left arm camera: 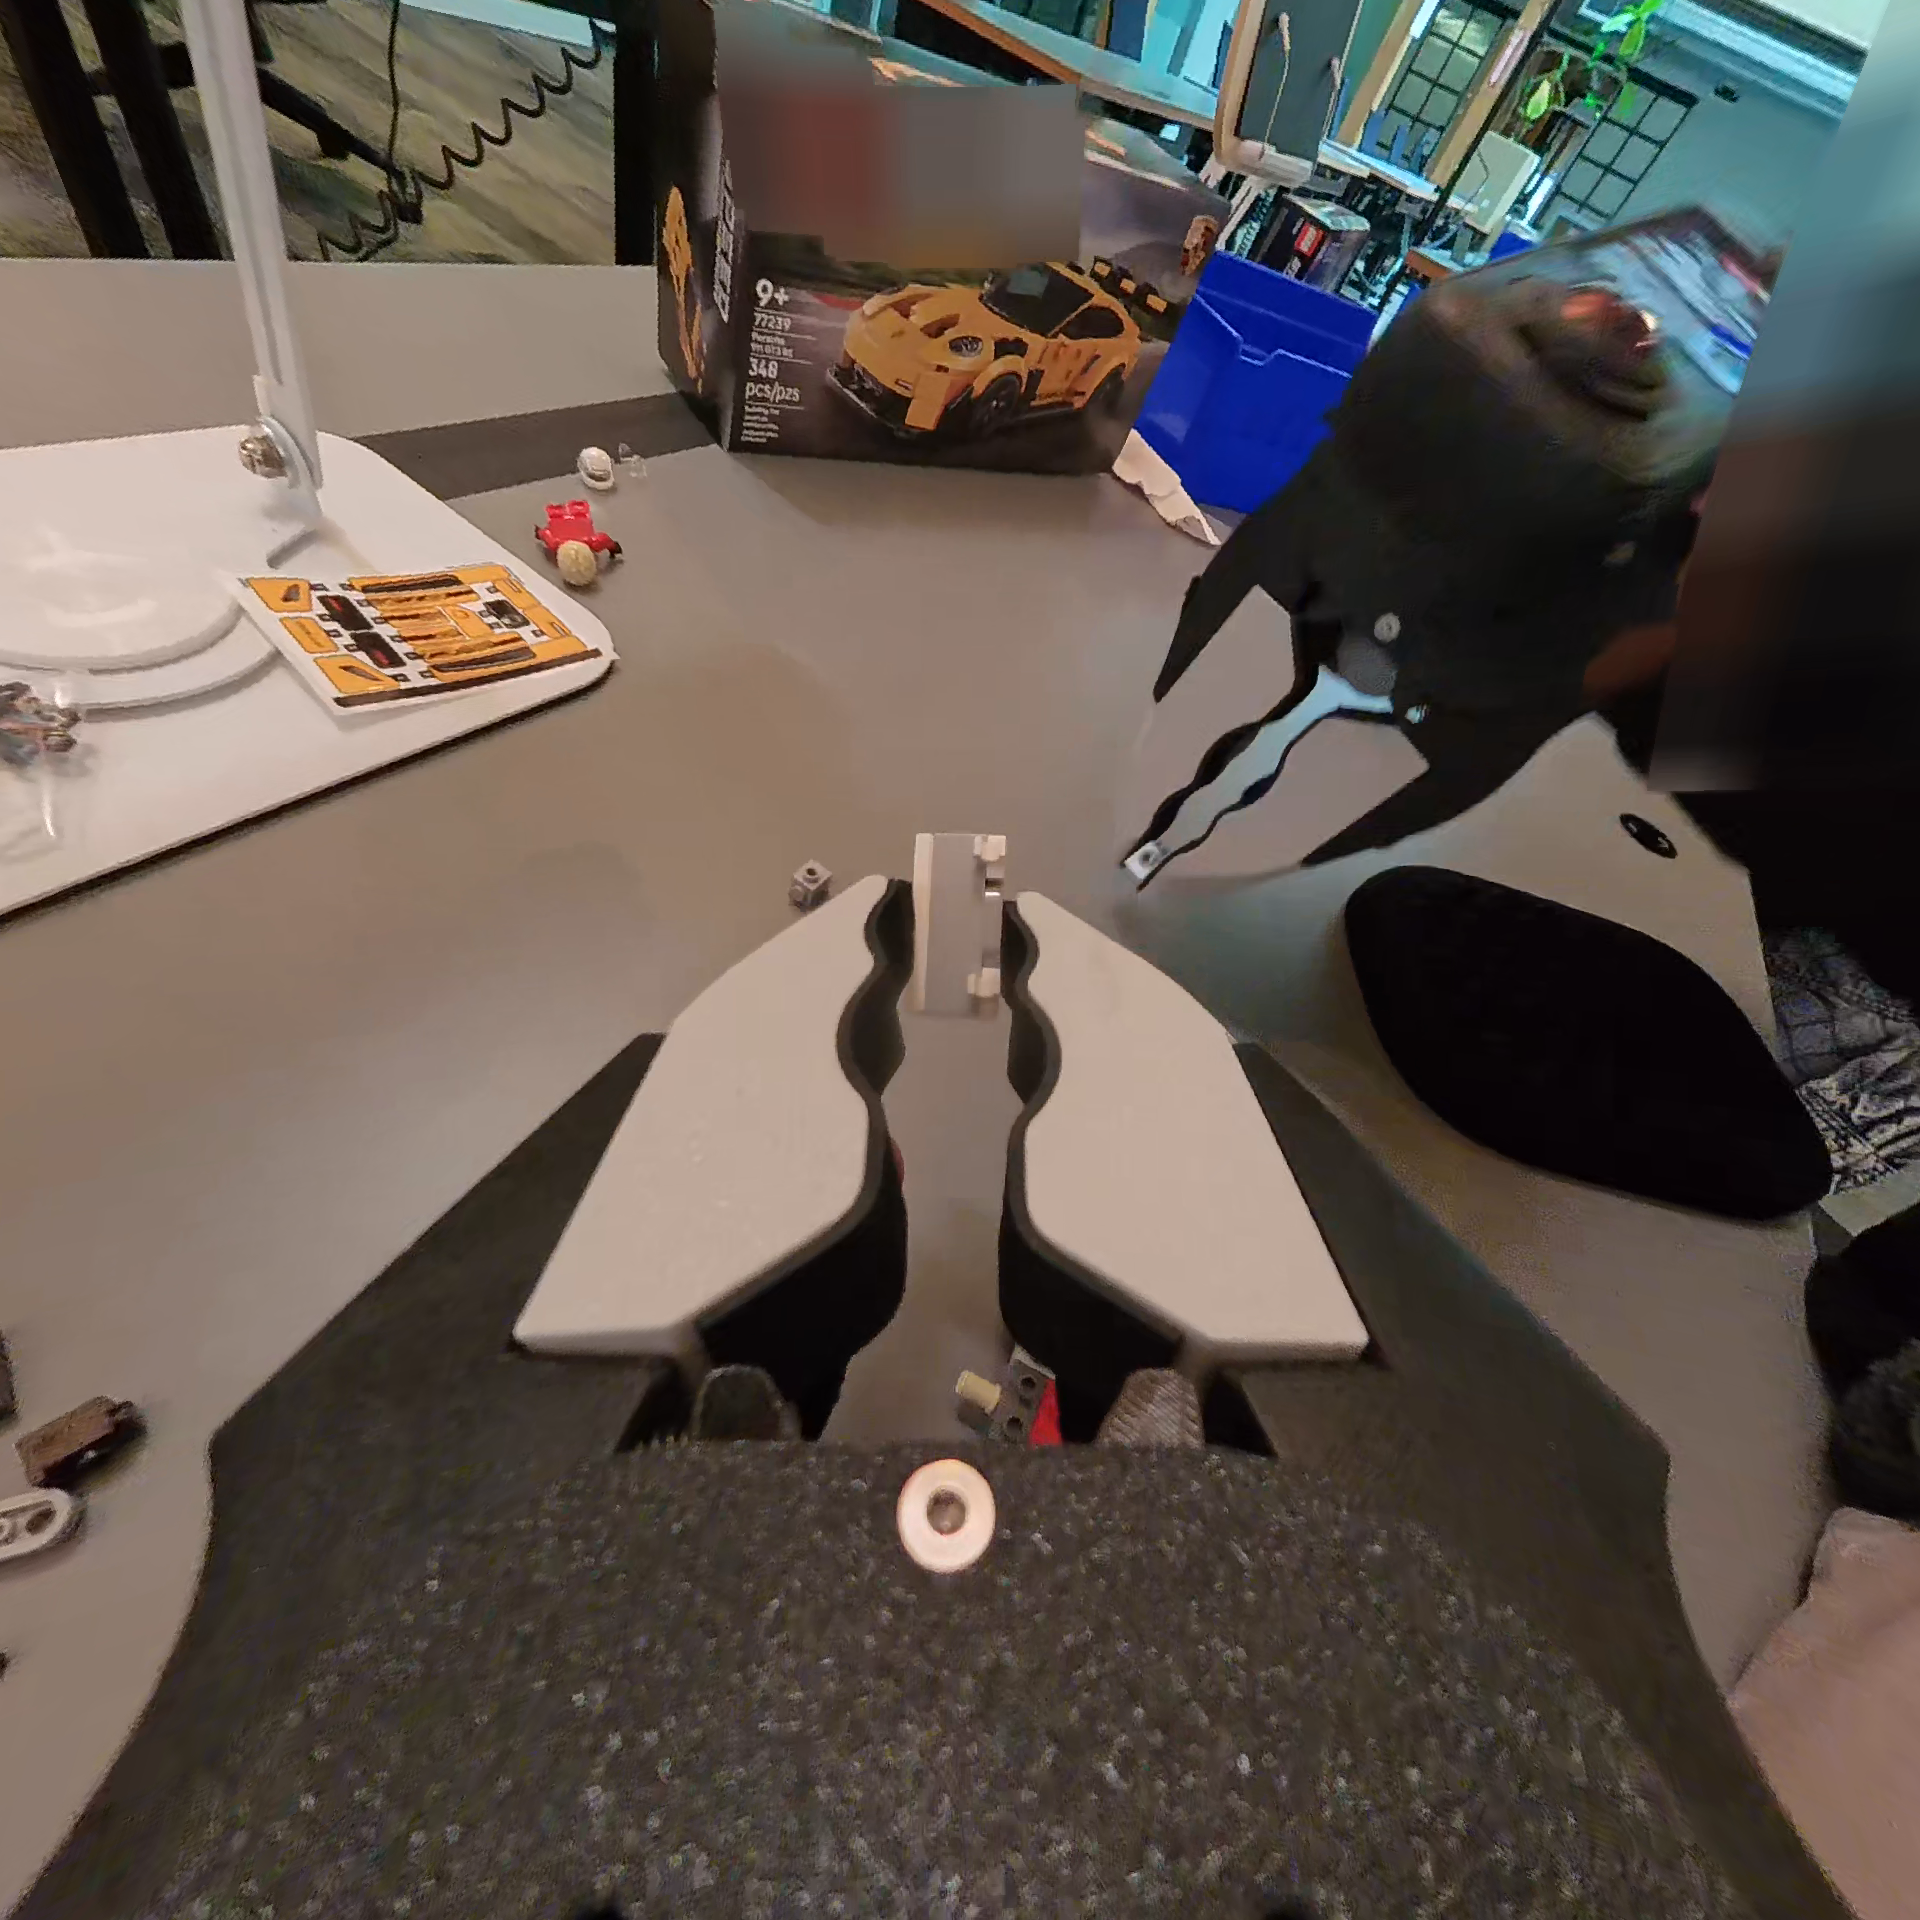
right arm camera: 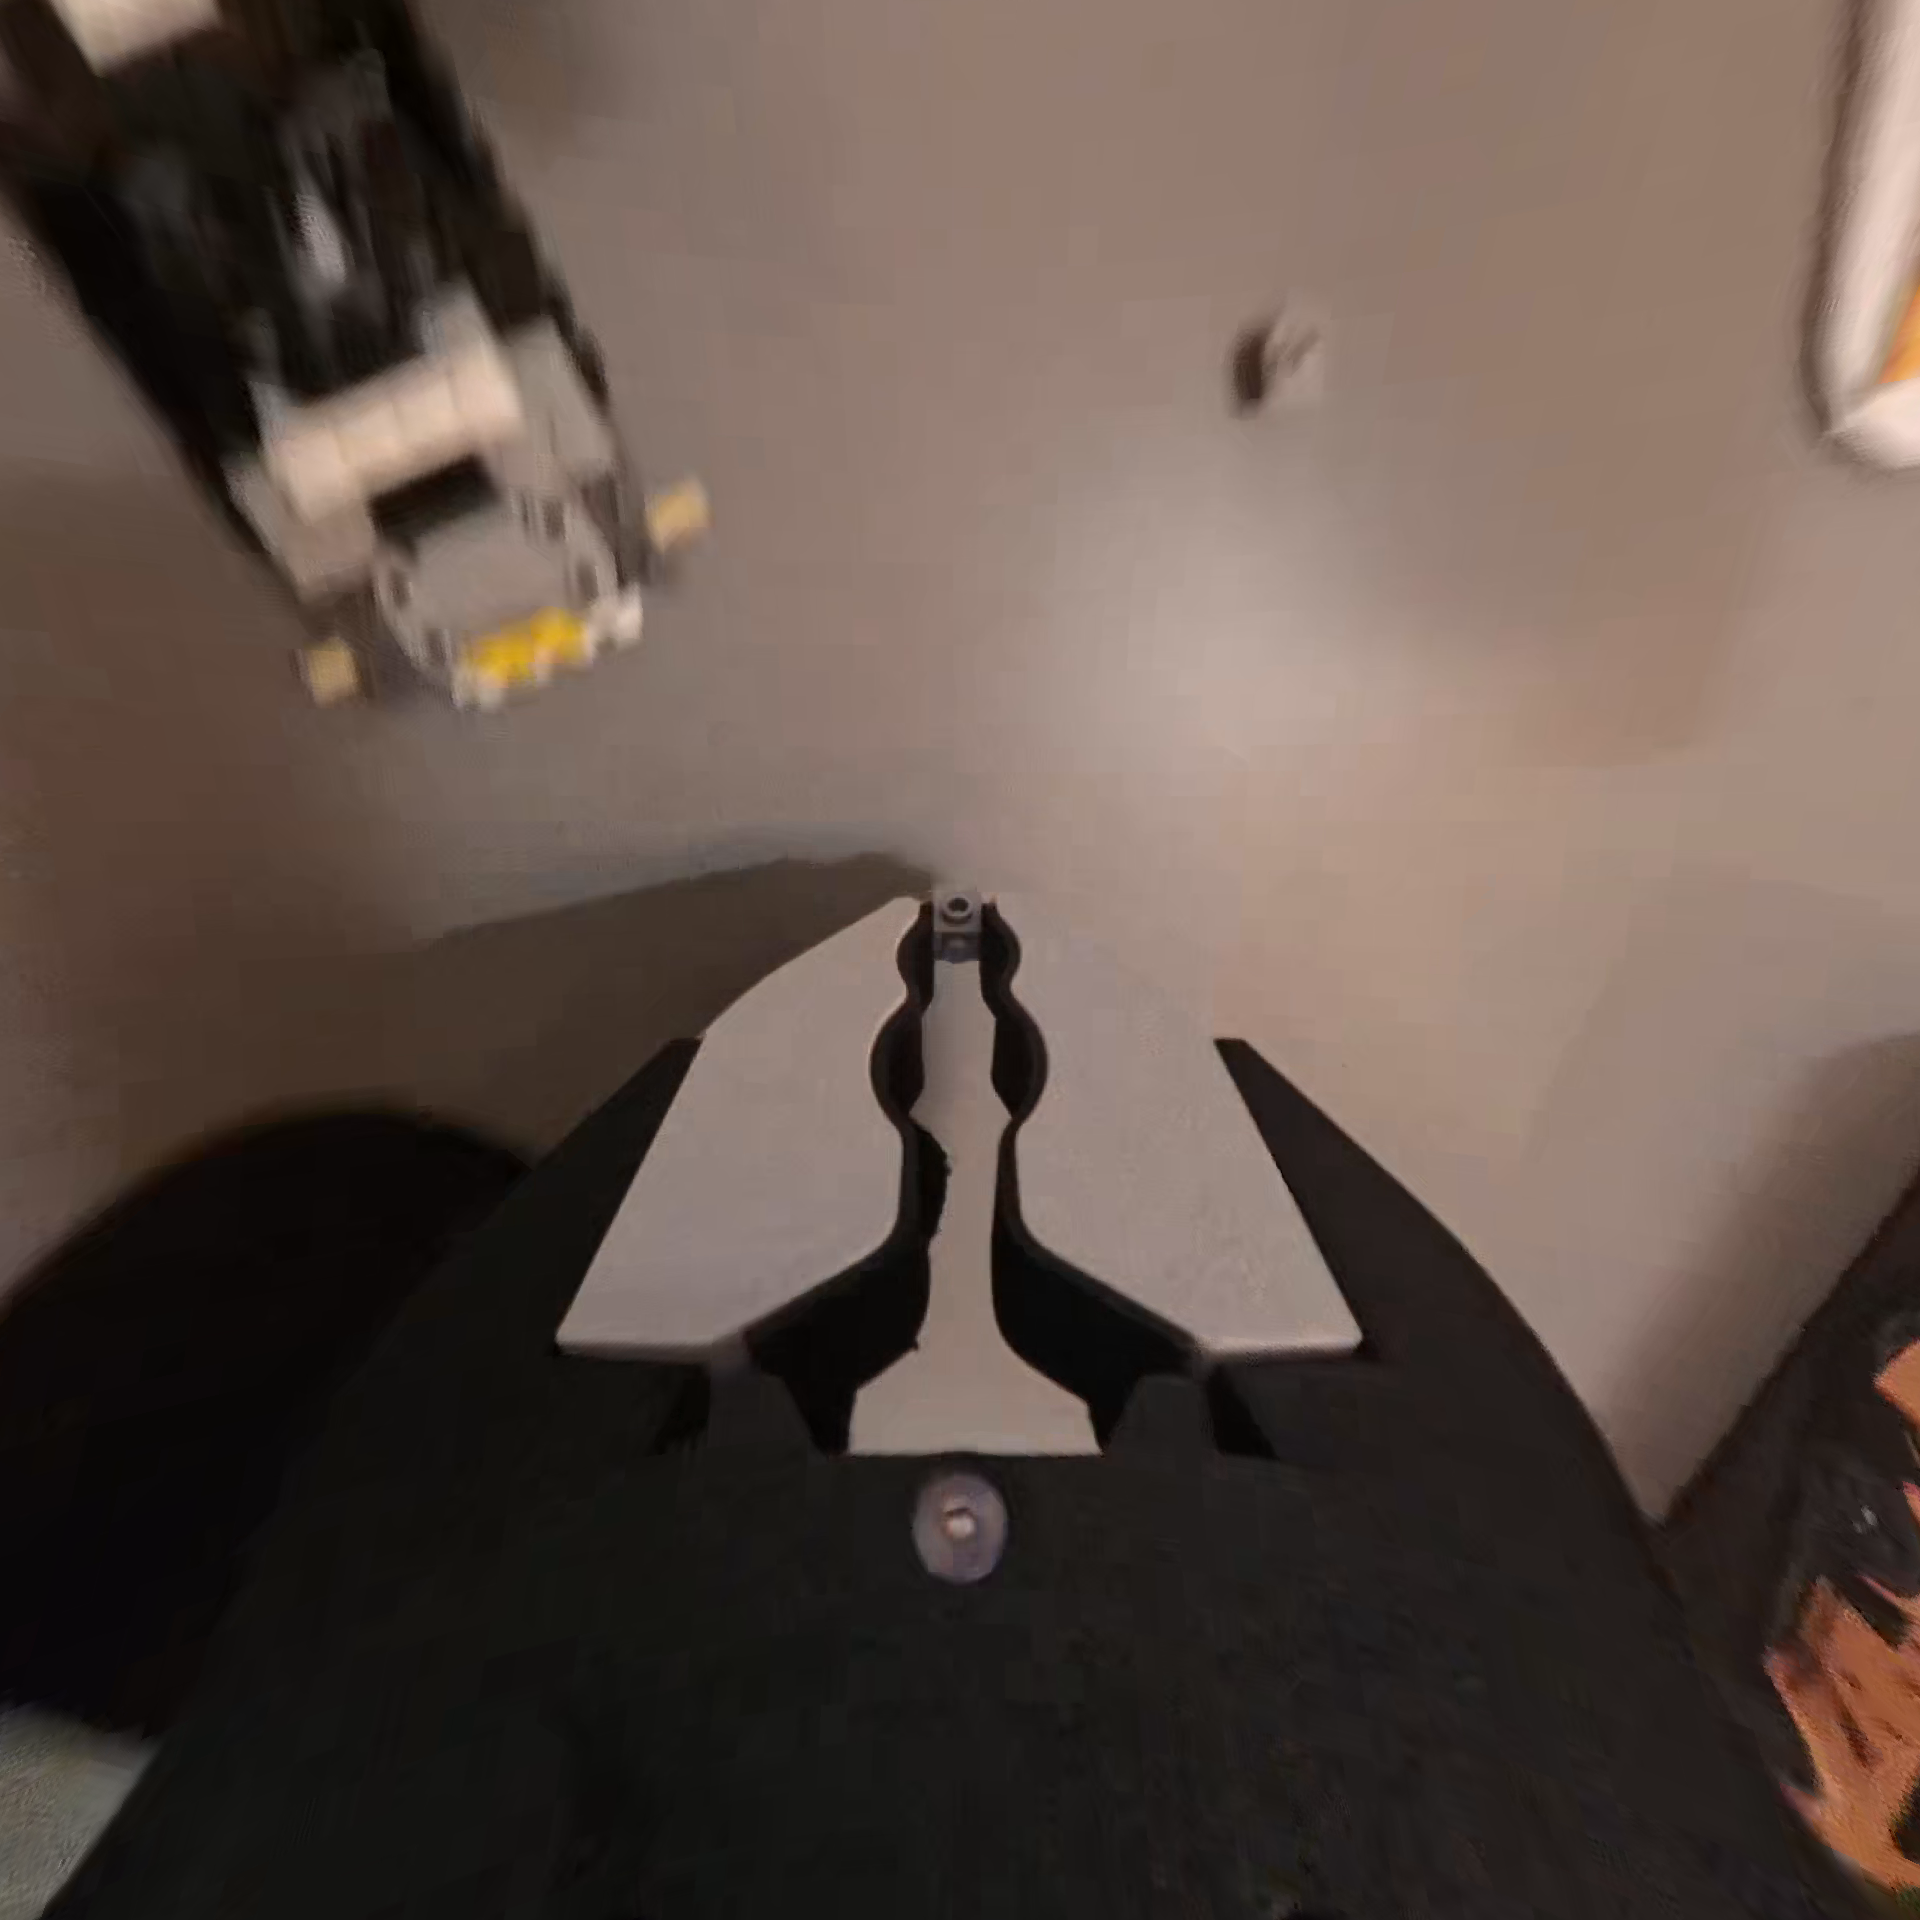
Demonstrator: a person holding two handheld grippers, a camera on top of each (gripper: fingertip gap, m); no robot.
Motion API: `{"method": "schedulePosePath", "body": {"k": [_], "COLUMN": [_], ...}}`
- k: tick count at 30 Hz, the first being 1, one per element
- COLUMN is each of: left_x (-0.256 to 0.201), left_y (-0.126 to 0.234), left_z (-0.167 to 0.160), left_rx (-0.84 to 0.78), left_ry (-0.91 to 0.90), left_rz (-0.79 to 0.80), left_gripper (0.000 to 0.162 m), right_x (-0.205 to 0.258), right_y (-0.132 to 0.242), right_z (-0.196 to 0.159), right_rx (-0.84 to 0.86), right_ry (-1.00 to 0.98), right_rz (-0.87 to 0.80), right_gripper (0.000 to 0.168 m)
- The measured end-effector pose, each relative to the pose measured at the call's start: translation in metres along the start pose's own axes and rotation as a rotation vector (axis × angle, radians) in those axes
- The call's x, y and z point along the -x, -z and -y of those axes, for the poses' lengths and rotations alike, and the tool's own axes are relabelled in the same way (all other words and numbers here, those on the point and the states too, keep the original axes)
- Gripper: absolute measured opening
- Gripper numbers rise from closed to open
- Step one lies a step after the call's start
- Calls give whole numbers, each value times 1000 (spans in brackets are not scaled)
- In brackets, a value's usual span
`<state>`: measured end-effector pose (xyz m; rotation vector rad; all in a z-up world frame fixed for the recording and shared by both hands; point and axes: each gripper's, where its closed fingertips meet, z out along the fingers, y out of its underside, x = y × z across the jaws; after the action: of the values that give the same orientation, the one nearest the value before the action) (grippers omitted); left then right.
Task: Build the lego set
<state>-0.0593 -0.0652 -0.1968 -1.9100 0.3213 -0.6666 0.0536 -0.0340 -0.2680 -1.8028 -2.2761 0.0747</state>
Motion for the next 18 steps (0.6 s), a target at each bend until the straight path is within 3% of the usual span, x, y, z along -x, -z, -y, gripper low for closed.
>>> {"method": "schedulePosePath", "body": {"k": [1,4,8,18], "left_x": [-1,-3,-3,-3], "left_y": [-1,-3,-4,-8], "left_z": [-1,-6,-10,-18], "left_rx": [7,31,47,81], "left_ry": [-3,-4,-4,18], "left_rz": [-3,-14,-20,-43], "left_gripper": [16,16,16,16], "right_x": [1,0,4,16], "right_y": [3,11,1,0], "right_z": [-16,-45,-36,-19], "right_rx": [106,353,385,-51], "right_ry": [31,157,242,88], "right_rz": [46,114,142,161], "right_gripper": [7,7,7,24]}}
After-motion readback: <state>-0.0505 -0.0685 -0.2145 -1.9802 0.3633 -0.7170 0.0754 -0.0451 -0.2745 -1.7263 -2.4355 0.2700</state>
